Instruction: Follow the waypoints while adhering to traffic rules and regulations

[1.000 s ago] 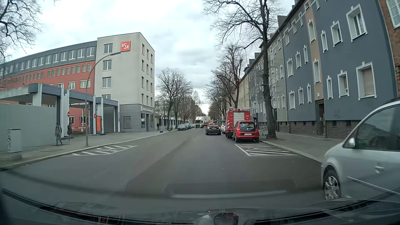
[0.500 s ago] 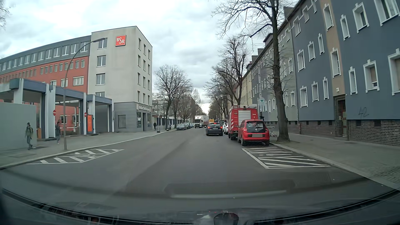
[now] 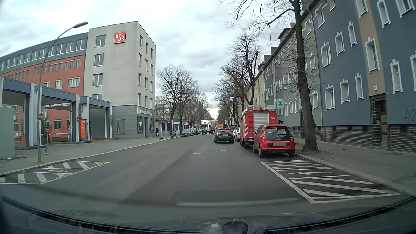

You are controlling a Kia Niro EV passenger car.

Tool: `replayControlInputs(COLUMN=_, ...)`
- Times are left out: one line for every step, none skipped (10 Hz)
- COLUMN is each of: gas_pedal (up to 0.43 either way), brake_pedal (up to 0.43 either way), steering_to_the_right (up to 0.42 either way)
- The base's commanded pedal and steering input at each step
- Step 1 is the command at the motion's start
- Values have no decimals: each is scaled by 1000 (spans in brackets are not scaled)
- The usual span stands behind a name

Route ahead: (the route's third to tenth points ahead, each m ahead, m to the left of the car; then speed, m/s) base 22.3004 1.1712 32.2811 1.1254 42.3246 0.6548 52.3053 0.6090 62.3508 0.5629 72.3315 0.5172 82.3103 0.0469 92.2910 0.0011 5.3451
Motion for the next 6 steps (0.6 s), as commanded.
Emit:
replayControlInputs(gas_pedal=0, brake_pedal=213, steering_to_the_right=-4)
replayControlInputs(gas_pedal=0, brake_pedal=213, steering_to_the_right=-4)
replayControlInputs(gas_pedal=0, brake_pedal=213, steering_to_the_right=-4)
replayControlInputs(gas_pedal=0, brake_pedal=195, steering_to_the_right=-4)
replayControlInputs(gas_pedal=0, brake_pedal=165, steering_to_the_right=-4)
replayControlInputs(gas_pedal=0, brake_pedal=159, steering_to_the_right=-5)
